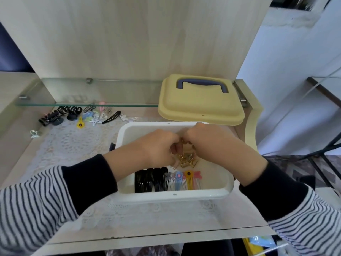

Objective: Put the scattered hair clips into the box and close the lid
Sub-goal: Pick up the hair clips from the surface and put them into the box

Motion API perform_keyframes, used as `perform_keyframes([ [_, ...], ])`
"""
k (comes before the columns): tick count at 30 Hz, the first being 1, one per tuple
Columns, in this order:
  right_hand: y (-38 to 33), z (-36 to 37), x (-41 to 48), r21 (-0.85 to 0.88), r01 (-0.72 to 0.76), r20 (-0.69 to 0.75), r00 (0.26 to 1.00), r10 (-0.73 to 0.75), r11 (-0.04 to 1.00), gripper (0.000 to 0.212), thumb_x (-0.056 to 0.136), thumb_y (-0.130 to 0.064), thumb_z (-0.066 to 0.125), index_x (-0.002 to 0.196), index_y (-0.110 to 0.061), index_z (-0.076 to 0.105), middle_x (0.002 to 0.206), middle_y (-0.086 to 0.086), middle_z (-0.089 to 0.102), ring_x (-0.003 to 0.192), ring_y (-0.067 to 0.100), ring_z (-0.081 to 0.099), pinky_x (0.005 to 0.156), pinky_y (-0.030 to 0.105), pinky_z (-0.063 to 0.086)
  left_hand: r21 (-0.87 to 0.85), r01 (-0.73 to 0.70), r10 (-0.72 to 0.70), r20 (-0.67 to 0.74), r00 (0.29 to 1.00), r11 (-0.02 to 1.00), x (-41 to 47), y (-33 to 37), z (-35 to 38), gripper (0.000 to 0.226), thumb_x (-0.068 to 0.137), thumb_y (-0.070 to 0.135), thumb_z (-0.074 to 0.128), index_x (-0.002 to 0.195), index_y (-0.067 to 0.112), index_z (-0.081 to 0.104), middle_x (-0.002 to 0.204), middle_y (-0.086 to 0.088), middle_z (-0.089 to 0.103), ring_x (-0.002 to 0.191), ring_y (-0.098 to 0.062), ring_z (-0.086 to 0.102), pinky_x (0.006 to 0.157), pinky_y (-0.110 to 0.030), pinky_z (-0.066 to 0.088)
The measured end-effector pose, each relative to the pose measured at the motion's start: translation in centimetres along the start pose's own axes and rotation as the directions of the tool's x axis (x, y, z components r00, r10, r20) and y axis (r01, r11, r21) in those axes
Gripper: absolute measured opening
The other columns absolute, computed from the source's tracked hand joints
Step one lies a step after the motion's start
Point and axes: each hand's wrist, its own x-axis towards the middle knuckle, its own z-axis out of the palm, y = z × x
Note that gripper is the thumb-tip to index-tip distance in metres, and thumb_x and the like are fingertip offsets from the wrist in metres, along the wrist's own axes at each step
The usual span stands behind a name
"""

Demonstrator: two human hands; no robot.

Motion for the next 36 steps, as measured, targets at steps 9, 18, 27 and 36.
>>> perform_keyframes([
  [9, 1.2, -0.6, 0.0, 0.256, -0.032, -0.124, 0.990, 0.066, 0.966, 0.032, 0.094, -0.016, 0.049, 0.122, -0.029, 0.058, 0.110, -0.005, 0.064, 0.100, 0.017, 0.059, 0.084, 0.034, 0.050, 0.260, 0.020, 0.055, -0.276, 0.960, 0.965, -3.8, -0.1, -2.8, 0.023, 0.092, 0.048, 0.049, 0.112, 0.041, 0.056, 0.113, 0.023, 0.056, 0.106, -0.002, 0.052, 0.082, -0.027, 0.042],
  [18, -4.2, -2.0, 0.7, 0.584, 0.172, -0.582, 0.770, 0.262, 0.793, 0.019, 0.088, -0.012, 0.056, 0.106, -0.013, 0.063, 0.096, 0.002, 0.063, 0.085, 0.019, 0.061, 0.075, 0.041, 0.052, 0.041, 0.026, 0.012, -0.736, 0.677, 0.999, -8.3, -4.5, -3.9, 0.020, 0.089, 0.035, 0.049, 0.103, 0.037, 0.063, 0.100, 0.024, 0.063, 0.095, 0.004, 0.055, 0.076, -0.018, 0.044],
  [27, -17.1, -3.5, 3.0, 0.646, 0.403, -0.711, 0.625, 0.321, 0.648, 0.024, 0.082, -0.001, 0.050, 0.106, -0.002, 0.056, 0.100, 0.011, 0.053, 0.085, 0.023, 0.052, 0.073, 0.030, 0.042, -0.228, 0.107, -0.252, -0.898, 0.362, 0.968, -12.4, -11.5, -3.6, 0.022, 0.093, 0.016, 0.052, 0.109, 0.025, 0.064, 0.105, 0.014, 0.063, 0.097, -0.003, 0.054, 0.081, -0.008, 0.037],
  [36, -25.1, 1.3, 8.6, 0.659, 0.165, -0.540, 0.783, 0.309, 0.734, 0.052, 0.082, -0.005, 0.058, 0.133, -0.003, 0.044, 0.131, 0.018, 0.045, 0.110, 0.032, 0.051, 0.088, 0.036, 0.049, -0.275, 0.261, -0.370, -0.806, 0.462, 0.925, -13.2, -19.5, 1.3, 0.039, 0.087, 0.032, 0.044, 0.119, 0.015, 0.058, 0.122, -0.003, 0.060, 0.112, -0.023, 0.056, 0.090, -0.038, 0.047],
])
